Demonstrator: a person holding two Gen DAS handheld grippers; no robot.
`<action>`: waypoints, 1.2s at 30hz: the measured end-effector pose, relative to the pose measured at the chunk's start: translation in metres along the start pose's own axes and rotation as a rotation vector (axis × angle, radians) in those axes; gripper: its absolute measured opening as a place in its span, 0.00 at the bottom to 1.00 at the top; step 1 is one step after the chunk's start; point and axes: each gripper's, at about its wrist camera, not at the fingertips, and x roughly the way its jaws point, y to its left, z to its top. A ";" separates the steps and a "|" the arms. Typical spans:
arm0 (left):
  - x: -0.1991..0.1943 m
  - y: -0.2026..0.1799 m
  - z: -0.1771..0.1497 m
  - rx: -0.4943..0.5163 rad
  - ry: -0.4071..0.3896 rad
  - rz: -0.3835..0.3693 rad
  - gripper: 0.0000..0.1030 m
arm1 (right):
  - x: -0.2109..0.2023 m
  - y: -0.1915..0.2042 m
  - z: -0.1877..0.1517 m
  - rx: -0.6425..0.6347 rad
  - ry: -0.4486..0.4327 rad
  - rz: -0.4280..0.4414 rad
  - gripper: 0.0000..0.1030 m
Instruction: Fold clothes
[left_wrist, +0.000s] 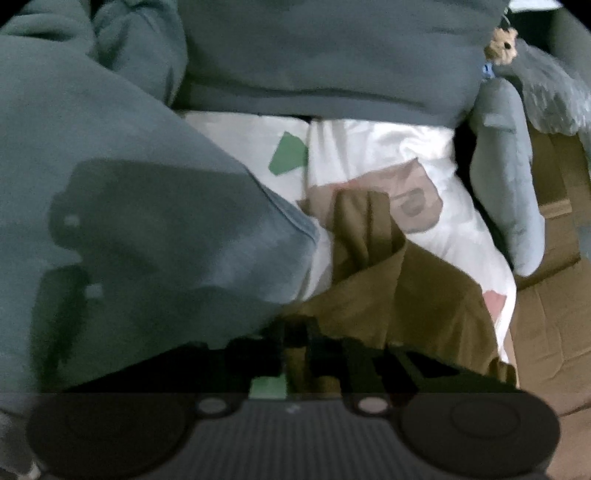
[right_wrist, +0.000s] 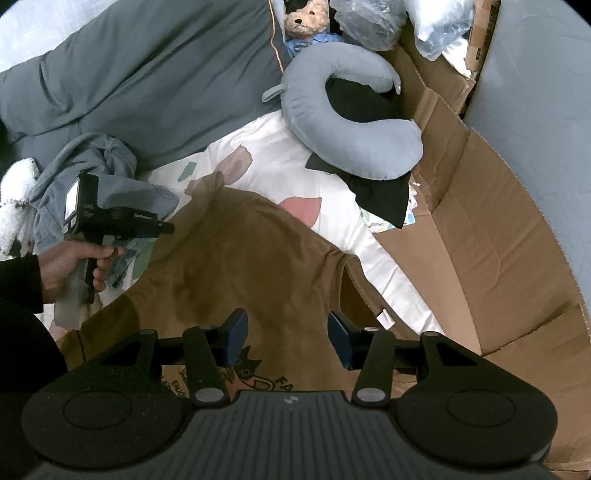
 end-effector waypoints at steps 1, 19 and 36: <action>-0.005 0.000 0.002 0.005 -0.010 -0.009 0.06 | 0.000 0.000 0.000 -0.002 0.000 0.000 0.53; -0.077 0.007 0.008 0.139 -0.156 0.094 0.05 | 0.012 -0.004 0.000 0.025 0.027 0.011 0.53; -0.068 0.021 0.003 0.211 -0.117 0.209 0.14 | 0.016 0.003 0.005 0.014 0.038 0.017 0.53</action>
